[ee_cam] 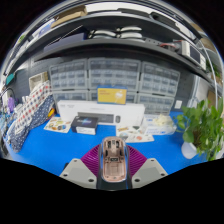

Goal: Arrange mouse

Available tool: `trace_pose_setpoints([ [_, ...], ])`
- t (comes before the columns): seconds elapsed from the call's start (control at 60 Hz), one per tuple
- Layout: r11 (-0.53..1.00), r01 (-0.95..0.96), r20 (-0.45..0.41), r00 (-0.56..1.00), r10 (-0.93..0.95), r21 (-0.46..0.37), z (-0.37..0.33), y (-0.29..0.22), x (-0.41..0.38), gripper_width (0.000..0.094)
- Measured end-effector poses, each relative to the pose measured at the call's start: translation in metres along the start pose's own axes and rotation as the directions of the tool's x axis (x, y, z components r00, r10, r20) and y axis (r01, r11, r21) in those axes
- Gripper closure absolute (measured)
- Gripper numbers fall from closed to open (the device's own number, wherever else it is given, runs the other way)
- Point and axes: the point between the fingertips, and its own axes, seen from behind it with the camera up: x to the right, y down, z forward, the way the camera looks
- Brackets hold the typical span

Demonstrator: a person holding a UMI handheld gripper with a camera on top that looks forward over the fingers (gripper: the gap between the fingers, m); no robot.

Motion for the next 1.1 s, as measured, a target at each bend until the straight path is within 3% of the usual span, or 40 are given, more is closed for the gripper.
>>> trace_pose_setpoints([
  [0.217, 0.990, 0.005, 0.045, 0.999, 0.001, -0.141, 0.015, 0.092, -0.065, 0.0588],
  [0.467, 0.958, 0.008, 0.046, 0.999, 0.006, -0.288, 0.035, 0.187, -0.082, 0.0585],
  [0.5, 0.966, 0.003, 0.042, 0.999, 0.008, -0.258, 0.036, 0.183, -0.082, 0.0589],
  [0.65, 0.965, -0.008, 0.035, 0.999, 0.018, -0.262, 0.036, 0.185, -0.082, 0.0575],
  [0.833, 0.965, -0.034, 0.028, 0.999, 0.043, -0.260, 0.036, 0.185, -0.081, 0.0465],
  [0.85, 0.963, -0.038, 0.027, 0.999, 0.047, -0.266, 0.036, 0.185, -0.081, 0.0437],
  [0.867, 0.961, -0.041, 0.024, 0.998, 0.049, -0.272, 0.035, 0.186, -0.081, 0.0344],
  [0.9, 0.959, -0.046, 0.015, 0.999, 0.052, -0.279, 0.033, 0.185, -0.079, 0.0304],
  [0.967, 0.964, -0.046, 0.002, 0.999, 0.048, -0.262, 0.027, 0.176, -0.077, 0.0094],
  [1.1, 0.975, -0.053, -0.003, 0.999, 0.053, -0.217, -0.005, 0.142, -0.078, 0.0090],
])
